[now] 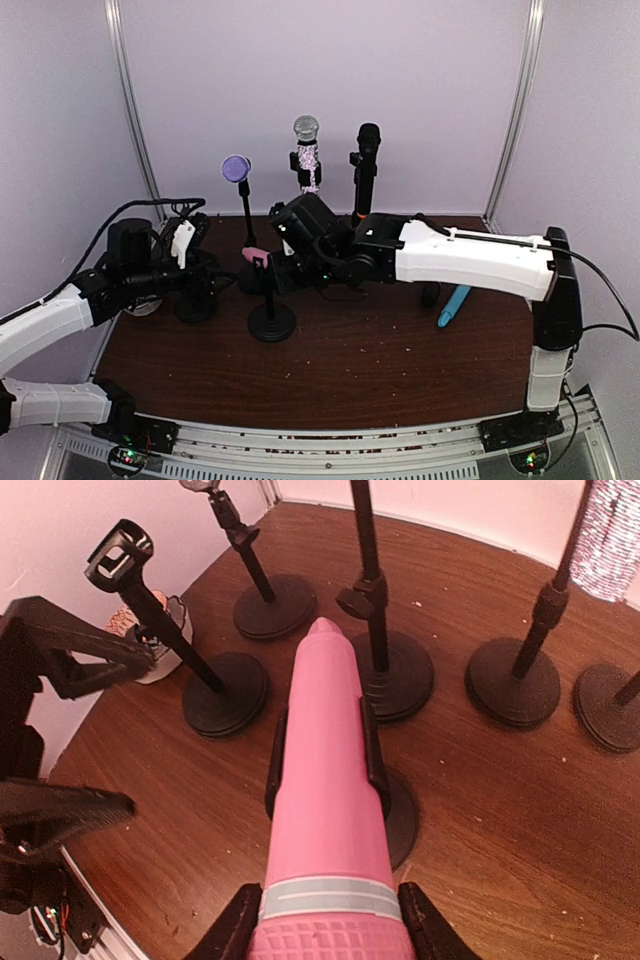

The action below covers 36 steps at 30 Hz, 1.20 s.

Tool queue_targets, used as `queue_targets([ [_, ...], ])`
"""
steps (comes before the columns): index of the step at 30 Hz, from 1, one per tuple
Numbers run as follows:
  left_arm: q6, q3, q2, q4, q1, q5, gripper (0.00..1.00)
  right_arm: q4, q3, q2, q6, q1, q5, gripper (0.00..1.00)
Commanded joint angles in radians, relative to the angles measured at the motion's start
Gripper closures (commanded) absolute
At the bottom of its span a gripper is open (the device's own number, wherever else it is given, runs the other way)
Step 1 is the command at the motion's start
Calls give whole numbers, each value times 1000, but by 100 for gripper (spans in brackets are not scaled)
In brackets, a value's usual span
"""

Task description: Remove the microphone from the stand

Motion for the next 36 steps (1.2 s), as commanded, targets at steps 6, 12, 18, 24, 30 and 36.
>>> queue_targets([
  [6,16,-55,99,222,-82,-120,25,92,161,84,61,58,130,100],
  [12,49,-73,161,286,-112,-156,28,87,212,120,78,72,124,100],
  [18,57,-80,199,321,-123,-174,37,111,214,121,85,78,71,100],
  [24,75,-89,210,343,-124,-183,49,129,206,117,73,81,4,100],
  [30,83,-123,191,360,-124,-210,74,119,204,116,48,89,-24,100],
  [36,119,-152,172,387,-121,-254,91,106,143,78,-3,93,-12,100],
])
